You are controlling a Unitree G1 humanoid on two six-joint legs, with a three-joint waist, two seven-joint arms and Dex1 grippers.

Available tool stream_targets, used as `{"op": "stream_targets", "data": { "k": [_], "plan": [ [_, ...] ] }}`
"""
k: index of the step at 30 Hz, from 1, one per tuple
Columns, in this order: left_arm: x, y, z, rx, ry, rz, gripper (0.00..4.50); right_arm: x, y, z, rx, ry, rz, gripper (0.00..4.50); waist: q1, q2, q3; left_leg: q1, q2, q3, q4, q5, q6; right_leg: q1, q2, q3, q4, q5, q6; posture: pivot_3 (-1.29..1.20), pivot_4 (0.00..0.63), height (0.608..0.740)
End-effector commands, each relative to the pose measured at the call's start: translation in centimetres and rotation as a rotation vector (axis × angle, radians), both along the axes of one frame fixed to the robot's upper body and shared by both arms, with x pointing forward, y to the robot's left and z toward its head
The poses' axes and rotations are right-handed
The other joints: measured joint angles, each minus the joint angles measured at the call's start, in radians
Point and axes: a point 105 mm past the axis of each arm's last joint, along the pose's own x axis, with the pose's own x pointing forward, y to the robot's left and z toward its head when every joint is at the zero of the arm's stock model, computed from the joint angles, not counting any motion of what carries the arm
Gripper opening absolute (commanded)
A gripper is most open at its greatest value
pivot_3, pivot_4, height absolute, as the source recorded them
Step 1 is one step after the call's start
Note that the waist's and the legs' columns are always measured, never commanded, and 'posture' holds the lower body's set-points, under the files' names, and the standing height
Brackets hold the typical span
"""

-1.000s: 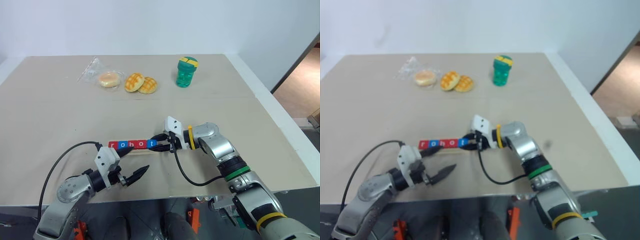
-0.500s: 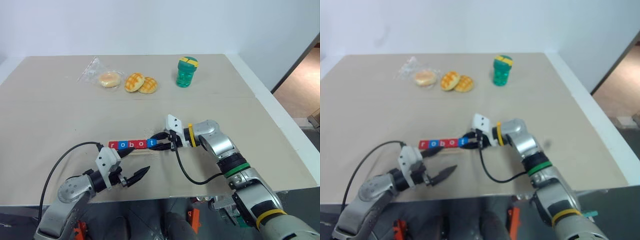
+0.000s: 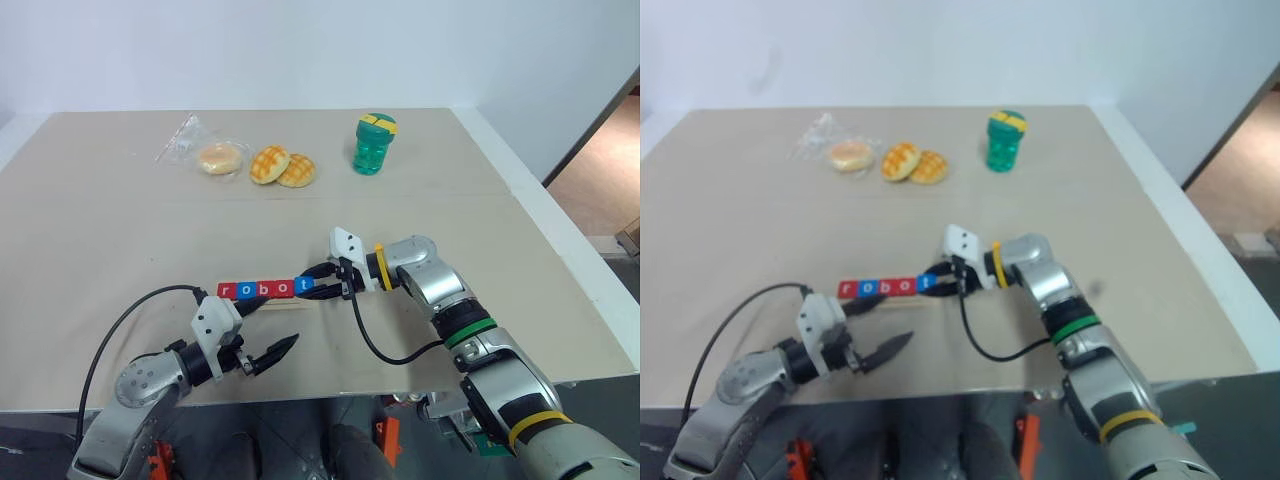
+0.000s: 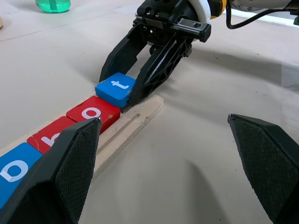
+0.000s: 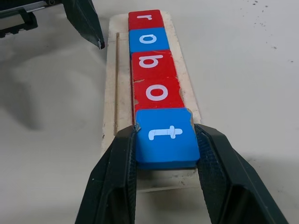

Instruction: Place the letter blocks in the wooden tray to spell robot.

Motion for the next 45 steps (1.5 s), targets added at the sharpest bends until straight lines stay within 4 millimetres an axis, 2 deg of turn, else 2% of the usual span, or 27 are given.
{"op": "stream_targets", "data": {
  "k": [1, 14, 37, 45],
  "plan": [
    [-0.11, -0.09, 0.74, -0.007, -0.035, -0.001, 4.50, 0.22, 0.38, 1.25, 0.011, -0.041, 0.035, 1.71, 0.000, 0.000, 0.000, 0.000, 0.000, 0.000, 0.000, 0.000, 0.000, 0.000, 0.000, 0.000, 0.000, 0.000, 0.000, 0.00, 0.150, 0.740],
    [-0.04, -0.12, 0.59, -0.003, -0.029, 0.000, 4.50, 0.37, 1.02, 1.25, 0.008, -0.049, 0.053, 1.71, 0.000, 0.000, 0.000, 0.000, 0.000, 0.000, 0.000, 0.000, 0.000, 0.000, 0.000, 0.000, 0.000, 0.000, -0.001, 0.00, 0.150, 0.740],
    [0.01, -0.18, 0.49, 0.005, -0.032, 0.007, 4.50, 0.52, 0.91, 1.04, 0.001, -0.041, 0.054, 1.71, 0.000, 0.000, 0.000, 0.000, 0.000, 0.000, 0.000, 0.000, 0.000, 0.000, 0.000, 0.000, 0.000, 0.001, -0.002, 0.00, 0.150, 0.740],
    [0.26, -0.07, 0.80, -0.029, -0.027, 0.032, 4.50, 0.34, 1.05, 1.81, 0.009, -0.045, 0.075, 1.71, 0.000, 0.000, 0.000, 0.000, 0.000, 0.000, 0.000, 0.000, 0.000, 0.000, 0.000, 0.000, 0.000, 0.001, -0.002, 0.00, 0.150, 0.740]
  ]
}}
